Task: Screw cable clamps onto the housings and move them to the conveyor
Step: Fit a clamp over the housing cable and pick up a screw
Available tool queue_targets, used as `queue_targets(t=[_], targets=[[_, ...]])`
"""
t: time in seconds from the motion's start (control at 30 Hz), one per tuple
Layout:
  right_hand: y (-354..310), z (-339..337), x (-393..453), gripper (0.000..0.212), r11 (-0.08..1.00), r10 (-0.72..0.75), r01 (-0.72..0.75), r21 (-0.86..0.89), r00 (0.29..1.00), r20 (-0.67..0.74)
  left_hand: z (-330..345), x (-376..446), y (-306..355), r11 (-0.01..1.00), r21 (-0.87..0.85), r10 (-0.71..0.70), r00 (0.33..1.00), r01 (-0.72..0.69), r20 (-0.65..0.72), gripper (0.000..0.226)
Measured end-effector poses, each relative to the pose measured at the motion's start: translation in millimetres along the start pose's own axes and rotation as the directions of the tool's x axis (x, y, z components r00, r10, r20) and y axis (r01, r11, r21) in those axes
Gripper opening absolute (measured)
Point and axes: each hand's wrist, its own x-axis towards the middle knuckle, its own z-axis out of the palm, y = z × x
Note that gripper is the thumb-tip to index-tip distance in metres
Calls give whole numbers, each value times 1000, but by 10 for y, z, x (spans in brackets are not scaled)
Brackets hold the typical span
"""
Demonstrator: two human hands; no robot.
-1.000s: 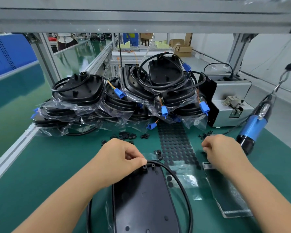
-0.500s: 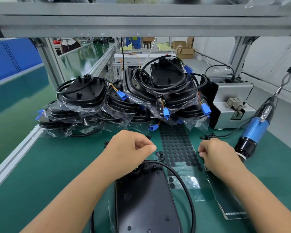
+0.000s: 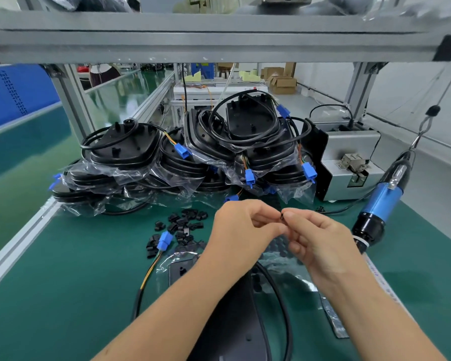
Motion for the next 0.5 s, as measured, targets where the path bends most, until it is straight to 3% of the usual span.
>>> queue_targets(t=[0.23,0.3,0.33,0.4,0.43,0.5], targets=[[-45,-115,-145,15,998,53,-53,16,998,26,62,-62,-13,995,45,86,995,-84,-44,10],[-90,-268,-154,11,984,-90,71,-164,990,-109,33,-58,-28,997,29,66,996,-65,-54,12],[-120,-369,-141,9,949,-213,145,-280,949,-233,13,-55,-37,999,6,45,998,-45,-53,13],[-187,-568,-99,6,900,-391,227,-372,799,-458,-19,-52,-48,999,-51,4,999,-6,-36,14],[-203,-662,-55,4,901,-409,234,-365,737,-538,-28,-50,-47,997,-72,-10,1000,8,-22,15],[-203,-802,57,10,918,-369,162,-362,687,-627,-29,-52,-35,995,-95,-30,999,31,11,17]])
